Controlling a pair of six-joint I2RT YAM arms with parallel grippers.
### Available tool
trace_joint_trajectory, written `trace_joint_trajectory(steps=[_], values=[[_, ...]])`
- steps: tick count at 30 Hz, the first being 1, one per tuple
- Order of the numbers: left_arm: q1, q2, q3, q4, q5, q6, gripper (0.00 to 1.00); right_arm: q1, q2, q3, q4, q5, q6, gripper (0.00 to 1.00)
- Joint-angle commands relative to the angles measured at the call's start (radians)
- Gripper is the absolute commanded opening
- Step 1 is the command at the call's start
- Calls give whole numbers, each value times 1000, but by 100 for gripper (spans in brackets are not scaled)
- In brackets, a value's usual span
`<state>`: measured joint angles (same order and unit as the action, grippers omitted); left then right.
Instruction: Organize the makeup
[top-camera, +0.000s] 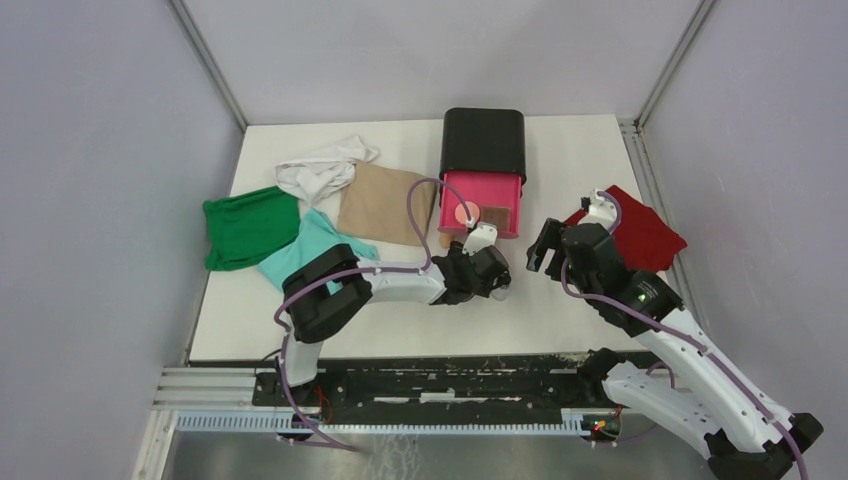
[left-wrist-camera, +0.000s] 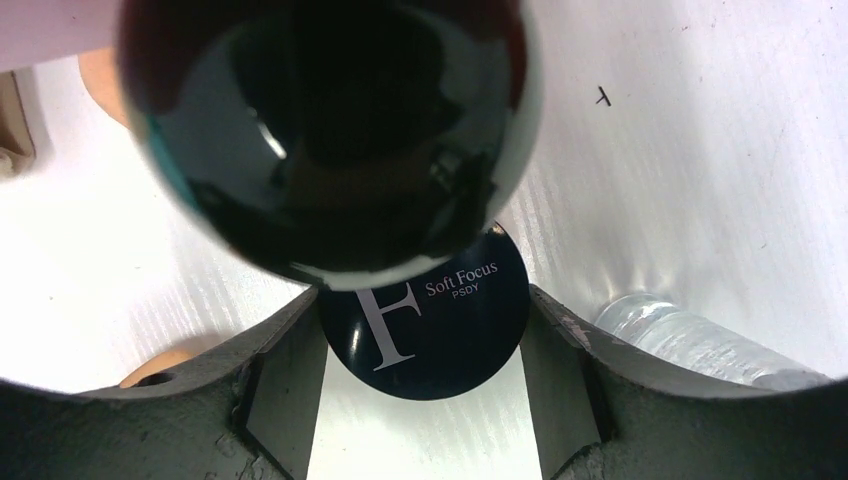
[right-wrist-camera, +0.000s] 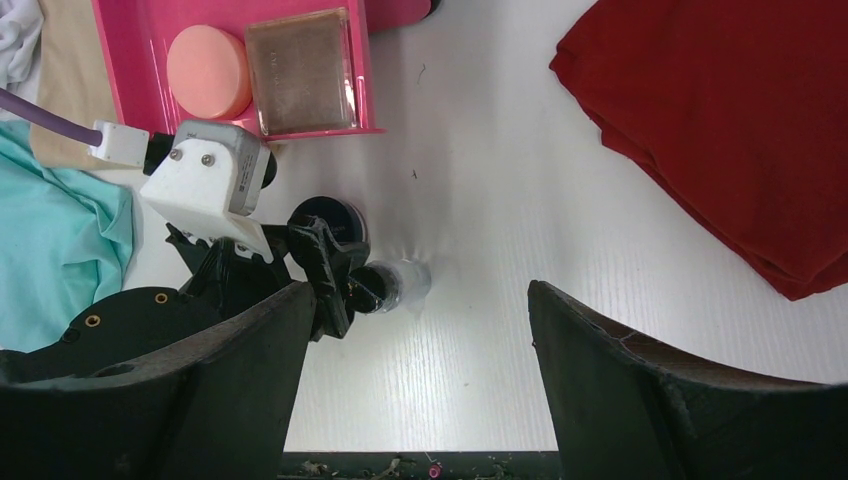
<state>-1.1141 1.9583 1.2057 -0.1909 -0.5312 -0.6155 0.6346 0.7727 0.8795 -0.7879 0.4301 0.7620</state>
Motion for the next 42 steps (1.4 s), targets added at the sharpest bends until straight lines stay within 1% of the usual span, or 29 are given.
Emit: trace_joint_trajectory(steps=[1, 6, 13, 18, 22, 25, 28, 34, 37, 39, 42], values=[[1, -16, 37, 8, -39, -13, 67, 4, -10, 7, 12, 22, 8, 86], [0, -128, 14, -50, -36, 17, 64, 4, -7, 6, 17, 21, 4, 86], [0, -282, -5, -163, 52, 70, 64, 3, 5, -3, 36, 16, 1, 86], [0, -355, 51, -247, 96, 128, 64, 4, 10, -11, 49, 11, 1, 86], [16, -378, 135, -276, 107, 170, 65, 4, 7, -14, 47, 14, -1, 86], [61, -364, 215, -285, 143, 197, 65, 4, 0, -13, 41, 20, -1, 86], [104, -316, 306, -295, 169, 230, 65, 4, -13, -13, 32, 29, 1, 86], [188, -136, 531, -365, 244, 260, 65, 4, -43, -8, 6, 58, 10, 86], [207, -46, 629, -412, 240, 273, 65, 4, -51, 0, -11, 73, 11, 86], [214, -2, 674, -433, 234, 276, 65, 4, -58, 3, -20, 81, 11, 86], [219, 22, 695, -424, 241, 271, 65, 4, -65, 2, -26, 86, 11, 86]])
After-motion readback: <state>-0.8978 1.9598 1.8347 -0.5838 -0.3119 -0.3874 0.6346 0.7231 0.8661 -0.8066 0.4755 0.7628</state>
